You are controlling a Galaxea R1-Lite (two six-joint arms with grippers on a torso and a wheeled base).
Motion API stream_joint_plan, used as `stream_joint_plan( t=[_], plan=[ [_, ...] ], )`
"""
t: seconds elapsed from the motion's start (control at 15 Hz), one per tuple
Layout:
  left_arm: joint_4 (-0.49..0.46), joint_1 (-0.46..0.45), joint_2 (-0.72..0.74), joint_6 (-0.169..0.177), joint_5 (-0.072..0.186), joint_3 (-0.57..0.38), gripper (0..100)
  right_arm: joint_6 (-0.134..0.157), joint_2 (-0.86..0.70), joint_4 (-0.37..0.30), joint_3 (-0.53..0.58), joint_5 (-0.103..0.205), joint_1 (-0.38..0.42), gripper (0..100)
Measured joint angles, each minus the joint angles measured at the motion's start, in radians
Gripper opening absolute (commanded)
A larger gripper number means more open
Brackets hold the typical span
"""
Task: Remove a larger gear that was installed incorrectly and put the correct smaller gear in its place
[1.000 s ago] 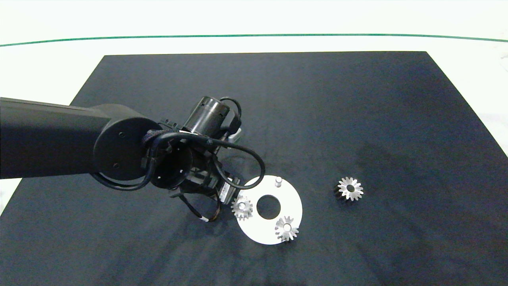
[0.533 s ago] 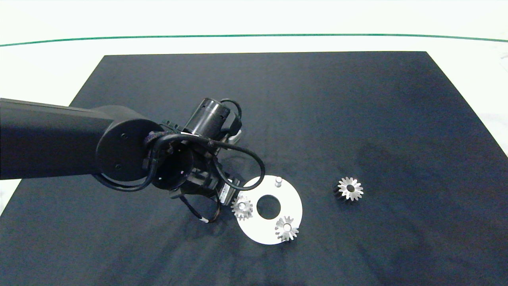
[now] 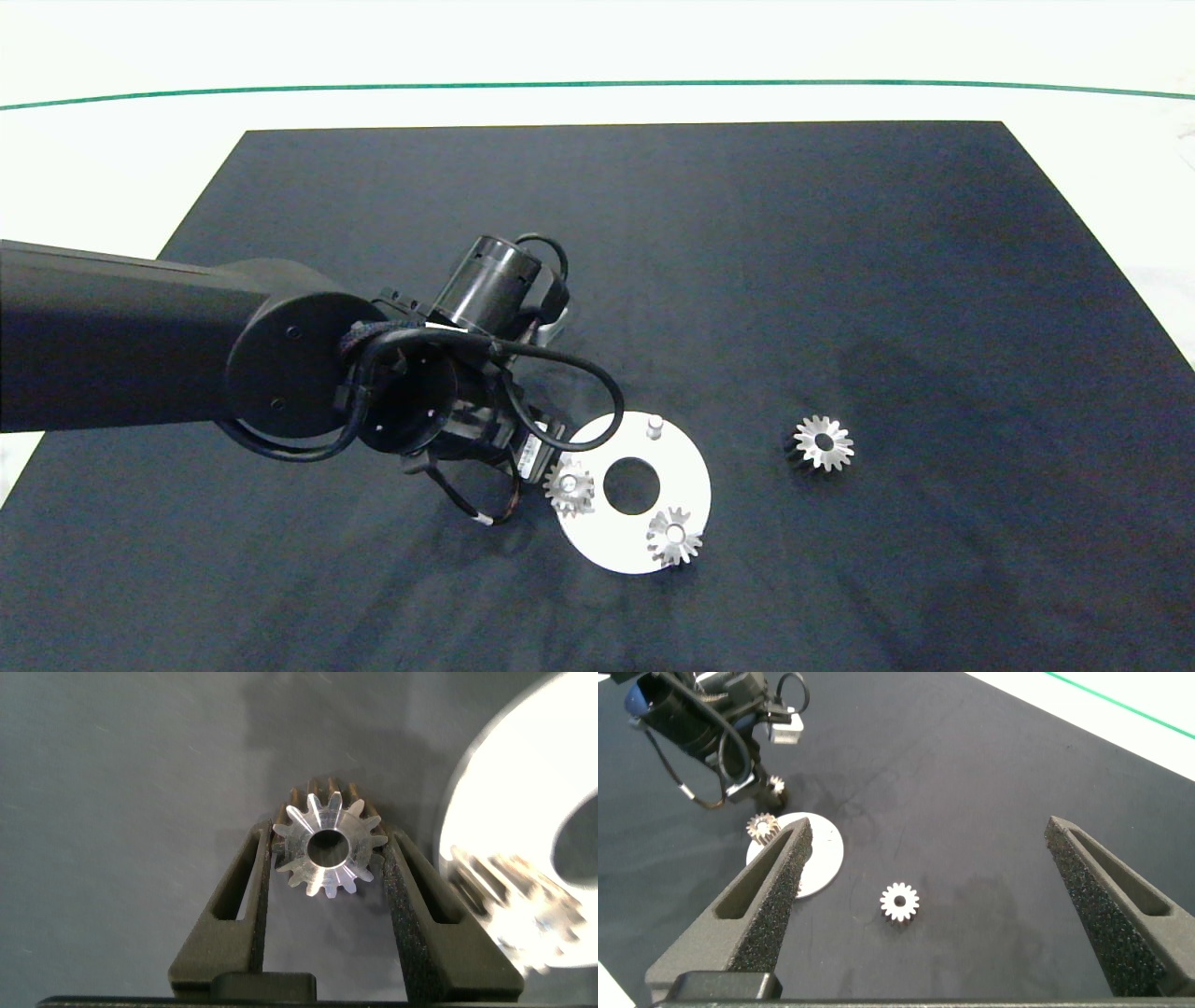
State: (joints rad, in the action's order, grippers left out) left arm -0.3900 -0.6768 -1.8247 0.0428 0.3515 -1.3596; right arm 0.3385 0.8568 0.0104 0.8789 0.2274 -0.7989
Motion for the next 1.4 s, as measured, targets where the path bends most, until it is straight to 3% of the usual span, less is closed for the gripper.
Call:
stream_joint_plan(
  t=[0.2,0.33,0.67,0.87,1.2,1.4],
  plan=[
    [0.001,0.002,0.034,-0.016,0.001,-0.002,31,0.000,0.003,0.000,0.000,0.001,0.000,100],
    [-0.002,-0.013,0.074,-0.045,0.001,-0.006,31,0.000,0.003,0.000,0.000,0.002,0.001,100],
    [-0.109,-0.159,0.139,-0.064,0.001,-0.054,31,0.000,0.007,-0.001,-0.007,0.003,0.000,100],
    [-0.118,-0.225,0.129,-0.101,0.001,-0.087,31,0.000,0.010,0.000,-0.010,0.002,0.000,100],
    [-0.120,-0.266,0.066,-0.105,0.001,-0.173,31,0.000,0.013,0.000,-0.011,0.000,0.000,100],
    [-0.190,-0.274,0.006,-0.114,0.001,-0.268,31,0.000,0.014,0.000,-0.012,0.000,0.000,100]
  ],
)
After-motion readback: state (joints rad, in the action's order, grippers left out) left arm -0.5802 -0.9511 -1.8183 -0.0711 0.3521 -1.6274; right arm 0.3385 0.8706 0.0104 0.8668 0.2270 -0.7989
